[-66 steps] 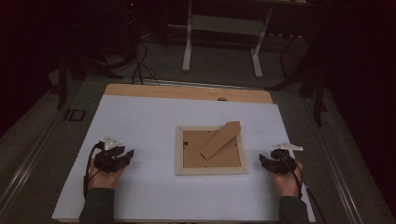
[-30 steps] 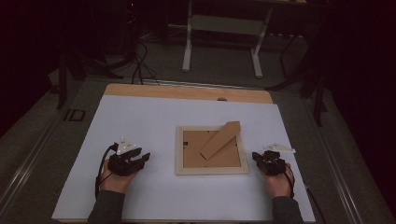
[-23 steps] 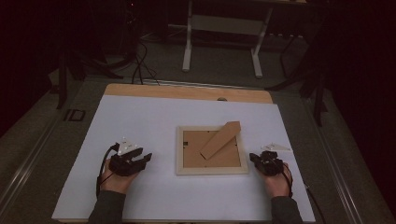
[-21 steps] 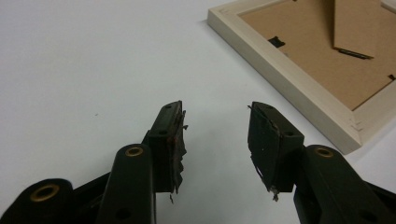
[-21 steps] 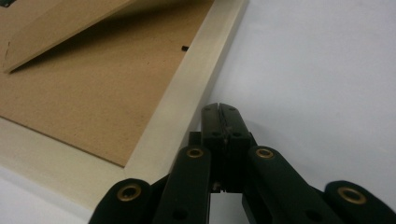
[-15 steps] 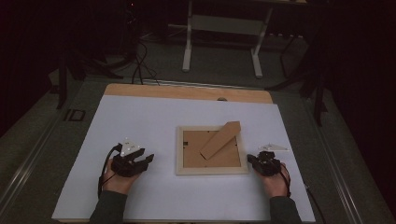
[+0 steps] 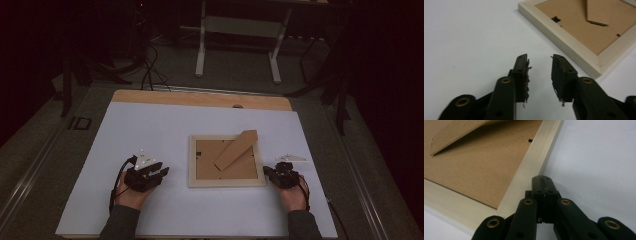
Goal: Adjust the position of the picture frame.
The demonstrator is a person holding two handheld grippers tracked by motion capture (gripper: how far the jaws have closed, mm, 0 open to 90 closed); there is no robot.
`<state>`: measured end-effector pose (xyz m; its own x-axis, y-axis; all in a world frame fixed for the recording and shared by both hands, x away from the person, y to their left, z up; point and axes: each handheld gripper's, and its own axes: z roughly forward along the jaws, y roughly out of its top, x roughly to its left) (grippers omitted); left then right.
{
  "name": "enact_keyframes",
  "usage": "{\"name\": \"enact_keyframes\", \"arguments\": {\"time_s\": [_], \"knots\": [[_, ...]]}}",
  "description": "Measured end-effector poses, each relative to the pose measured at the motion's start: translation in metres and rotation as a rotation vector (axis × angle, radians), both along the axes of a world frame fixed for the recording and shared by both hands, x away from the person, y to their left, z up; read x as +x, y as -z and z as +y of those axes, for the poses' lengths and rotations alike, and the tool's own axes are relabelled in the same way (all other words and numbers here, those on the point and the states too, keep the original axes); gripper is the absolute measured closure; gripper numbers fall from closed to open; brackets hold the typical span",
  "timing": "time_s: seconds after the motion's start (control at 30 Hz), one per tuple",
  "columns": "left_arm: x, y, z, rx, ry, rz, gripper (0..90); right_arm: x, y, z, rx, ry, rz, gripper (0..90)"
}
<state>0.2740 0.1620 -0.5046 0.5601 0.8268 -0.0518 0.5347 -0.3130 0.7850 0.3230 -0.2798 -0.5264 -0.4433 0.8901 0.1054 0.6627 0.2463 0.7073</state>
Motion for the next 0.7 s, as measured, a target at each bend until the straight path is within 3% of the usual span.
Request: {"name": "enact_keyframes", "arguments": {"time_s": [0.17,0.27,0.7], "knots": [[0.000,0.004,-0.008,0.046,0.037,0.010,83.2,0.000,0.000,0.000,0.003,-0.003,0.002,90.0],[-0.001,0.004,-0.010,0.047,0.053,0.017,90.0,0.000,0.000,0.001,0.000,-0.005,0.002,90.0],[-0.004,0.007,-0.028,0.059,0.135,0.028,90.0,0.000,0.000,0.006,0.004,-0.022,0.007,90.0]]}}
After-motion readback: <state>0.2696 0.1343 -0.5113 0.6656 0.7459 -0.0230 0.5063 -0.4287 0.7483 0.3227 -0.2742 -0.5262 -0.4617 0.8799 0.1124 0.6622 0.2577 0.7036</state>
